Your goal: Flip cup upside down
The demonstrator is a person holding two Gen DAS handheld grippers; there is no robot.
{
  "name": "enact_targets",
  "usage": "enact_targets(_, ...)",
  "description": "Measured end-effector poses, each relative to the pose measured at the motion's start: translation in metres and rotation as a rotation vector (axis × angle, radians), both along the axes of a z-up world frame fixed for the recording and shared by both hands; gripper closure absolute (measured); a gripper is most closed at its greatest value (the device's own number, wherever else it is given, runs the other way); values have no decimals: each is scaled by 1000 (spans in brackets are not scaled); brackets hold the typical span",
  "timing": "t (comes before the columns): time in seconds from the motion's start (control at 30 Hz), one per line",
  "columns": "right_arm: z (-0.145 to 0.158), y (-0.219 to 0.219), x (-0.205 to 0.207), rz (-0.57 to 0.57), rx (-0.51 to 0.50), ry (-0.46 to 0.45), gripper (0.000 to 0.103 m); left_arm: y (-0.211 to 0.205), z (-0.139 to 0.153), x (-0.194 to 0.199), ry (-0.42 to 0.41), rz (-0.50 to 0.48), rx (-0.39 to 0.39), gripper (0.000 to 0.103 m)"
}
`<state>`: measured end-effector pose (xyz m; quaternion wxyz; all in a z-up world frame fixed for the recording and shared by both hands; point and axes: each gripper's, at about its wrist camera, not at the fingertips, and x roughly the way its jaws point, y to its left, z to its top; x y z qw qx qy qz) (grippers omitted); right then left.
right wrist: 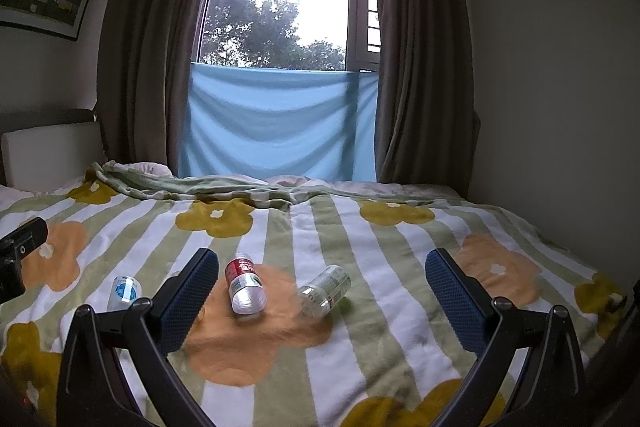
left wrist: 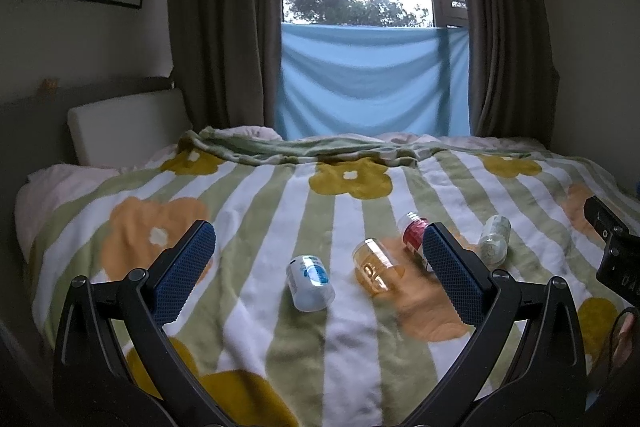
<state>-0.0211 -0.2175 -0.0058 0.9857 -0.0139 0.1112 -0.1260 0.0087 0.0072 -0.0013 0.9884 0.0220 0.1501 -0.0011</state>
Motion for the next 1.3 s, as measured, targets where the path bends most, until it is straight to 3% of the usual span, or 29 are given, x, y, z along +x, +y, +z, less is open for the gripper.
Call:
enact_targets(0.27, -3, -1, 8, 16, -3, 32, 0, 6, -6, 19, 61, 9, 17, 0)
enact_targets(0.57, -17, -10, 22, 59, 19, 104, 0, 28, -25, 122, 271, -43, 16, 0)
enact_targets(0.73, -25, -18, 30, 59, 14, 150, 0, 34, -64, 199, 459, -31, 53, 1)
enact_targets(1.03, -48, -37, 52, 56, 43, 238, 0, 40, -146, 269, 775, -17, -37, 14)
enact_targets(1.17, -54, -38, 59, 63, 47, 256, 0, 44, -166, 280, 851, -1, -73, 15)
enact_targets(1.3, -61, -38, 67, 74, 47, 276, 0, 45, -179, 289, 905, -22, -124, 27)
